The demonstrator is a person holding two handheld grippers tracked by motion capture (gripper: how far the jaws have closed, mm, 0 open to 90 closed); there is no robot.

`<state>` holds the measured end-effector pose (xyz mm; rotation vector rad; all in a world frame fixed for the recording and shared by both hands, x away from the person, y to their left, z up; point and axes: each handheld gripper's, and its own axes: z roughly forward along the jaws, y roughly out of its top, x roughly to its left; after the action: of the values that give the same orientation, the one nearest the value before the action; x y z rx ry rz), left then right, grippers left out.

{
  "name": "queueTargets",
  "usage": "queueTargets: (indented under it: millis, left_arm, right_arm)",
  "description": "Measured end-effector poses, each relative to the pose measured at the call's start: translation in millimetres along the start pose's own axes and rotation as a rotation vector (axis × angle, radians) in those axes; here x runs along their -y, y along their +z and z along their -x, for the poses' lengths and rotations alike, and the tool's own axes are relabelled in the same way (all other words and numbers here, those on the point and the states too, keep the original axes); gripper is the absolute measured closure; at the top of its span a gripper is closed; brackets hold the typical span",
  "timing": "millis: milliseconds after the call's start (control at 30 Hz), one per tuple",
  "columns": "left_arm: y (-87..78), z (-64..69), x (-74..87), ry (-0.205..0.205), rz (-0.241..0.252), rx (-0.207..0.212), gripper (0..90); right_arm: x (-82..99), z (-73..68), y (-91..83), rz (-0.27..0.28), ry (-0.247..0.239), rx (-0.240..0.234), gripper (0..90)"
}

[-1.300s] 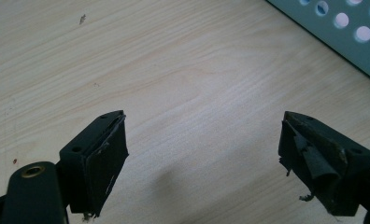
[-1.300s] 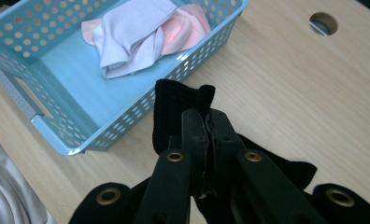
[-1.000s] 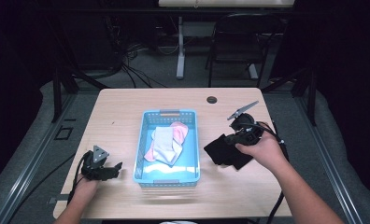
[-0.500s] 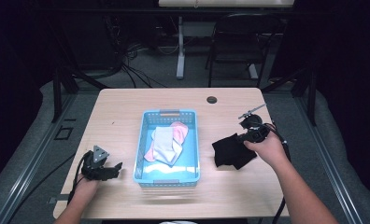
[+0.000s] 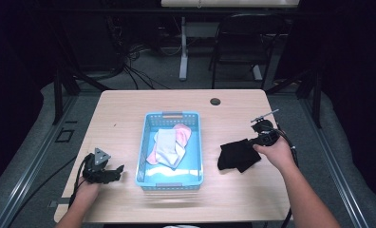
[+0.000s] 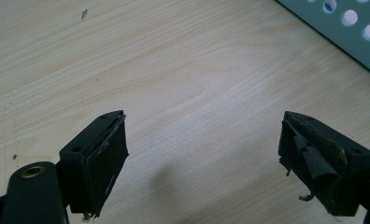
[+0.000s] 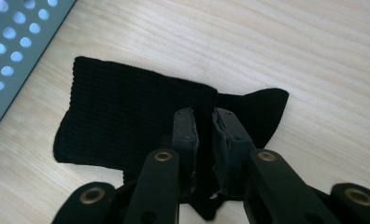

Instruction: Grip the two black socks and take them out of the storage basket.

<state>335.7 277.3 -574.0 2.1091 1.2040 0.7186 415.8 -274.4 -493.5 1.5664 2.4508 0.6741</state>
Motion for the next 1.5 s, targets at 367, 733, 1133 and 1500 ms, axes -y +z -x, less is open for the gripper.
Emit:
queueTargets:
  millis: [367,733,1133,1500]
  left_arm:
    - [0.7,0.6,-1.5,0.004,0.0,-0.001,15.6]
    - [-0.4,0.5,-0.5,0.007,0.004,0.003,15.5]
    - [-0.7,-0.2,-0.4,0.005,0.007,0.002,15.5]
    - [-0.4,0.2,-0.4,0.008,0.005,0.003,15.5]
  right_arm:
    - [-2.3,-7.8,-10.1,0.027,-0.034,0.004,70.4]
    - [-3.5,-32.8,-25.4,0.059,-0.103,-0.007,67.8]
    - [8.5,-65.8,-37.7,0.117,-0.166,-0.015,66.0]
    - [35.9,-80.6,-16.4,0.18,-0.149,-0.023,64.7]
